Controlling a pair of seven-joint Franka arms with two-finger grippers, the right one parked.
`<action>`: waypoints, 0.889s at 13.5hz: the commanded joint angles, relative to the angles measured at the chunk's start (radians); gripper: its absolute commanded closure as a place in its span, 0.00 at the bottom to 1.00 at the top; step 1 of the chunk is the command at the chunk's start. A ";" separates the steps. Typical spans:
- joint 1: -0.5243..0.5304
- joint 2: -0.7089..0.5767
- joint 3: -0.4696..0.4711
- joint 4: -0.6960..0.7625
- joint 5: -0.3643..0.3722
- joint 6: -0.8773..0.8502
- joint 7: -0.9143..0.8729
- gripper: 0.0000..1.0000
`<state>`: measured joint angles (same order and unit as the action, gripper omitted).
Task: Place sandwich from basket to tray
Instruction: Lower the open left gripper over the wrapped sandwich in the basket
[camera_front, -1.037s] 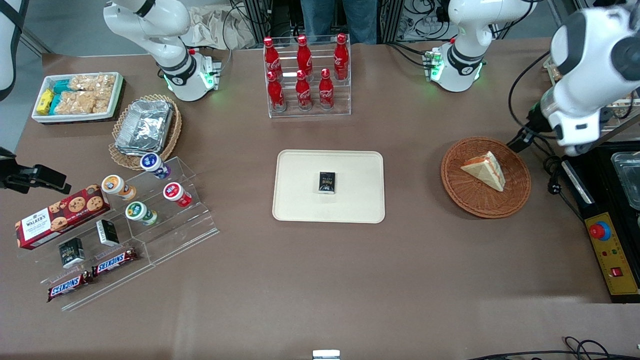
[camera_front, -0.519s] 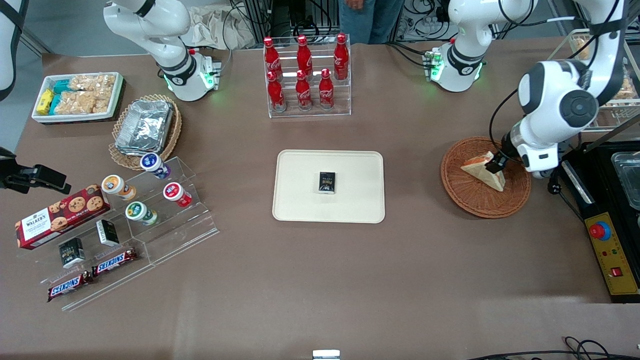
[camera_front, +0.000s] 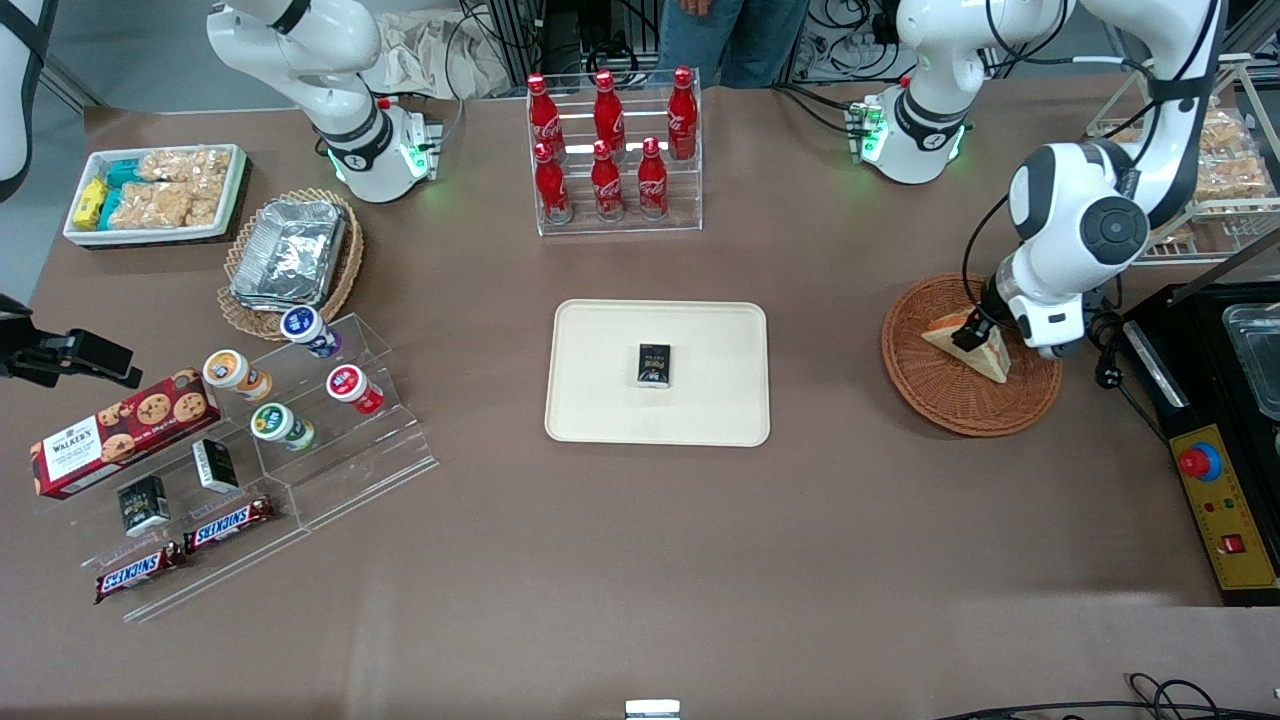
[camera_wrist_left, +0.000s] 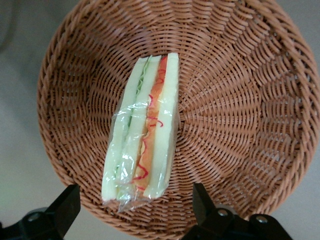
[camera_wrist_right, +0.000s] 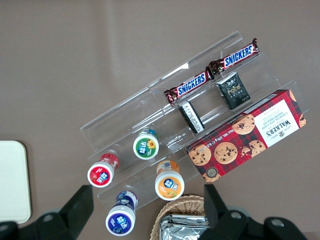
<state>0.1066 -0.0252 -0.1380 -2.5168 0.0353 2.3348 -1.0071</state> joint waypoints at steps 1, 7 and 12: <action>0.007 0.024 -0.005 -0.020 0.014 0.055 -0.022 0.00; 0.047 0.068 -0.002 -0.016 0.038 0.096 -0.001 0.72; 0.053 0.013 -0.012 -0.005 0.055 0.078 0.036 1.00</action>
<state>0.1562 0.0426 -0.1366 -2.5274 0.0708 2.4408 -0.9917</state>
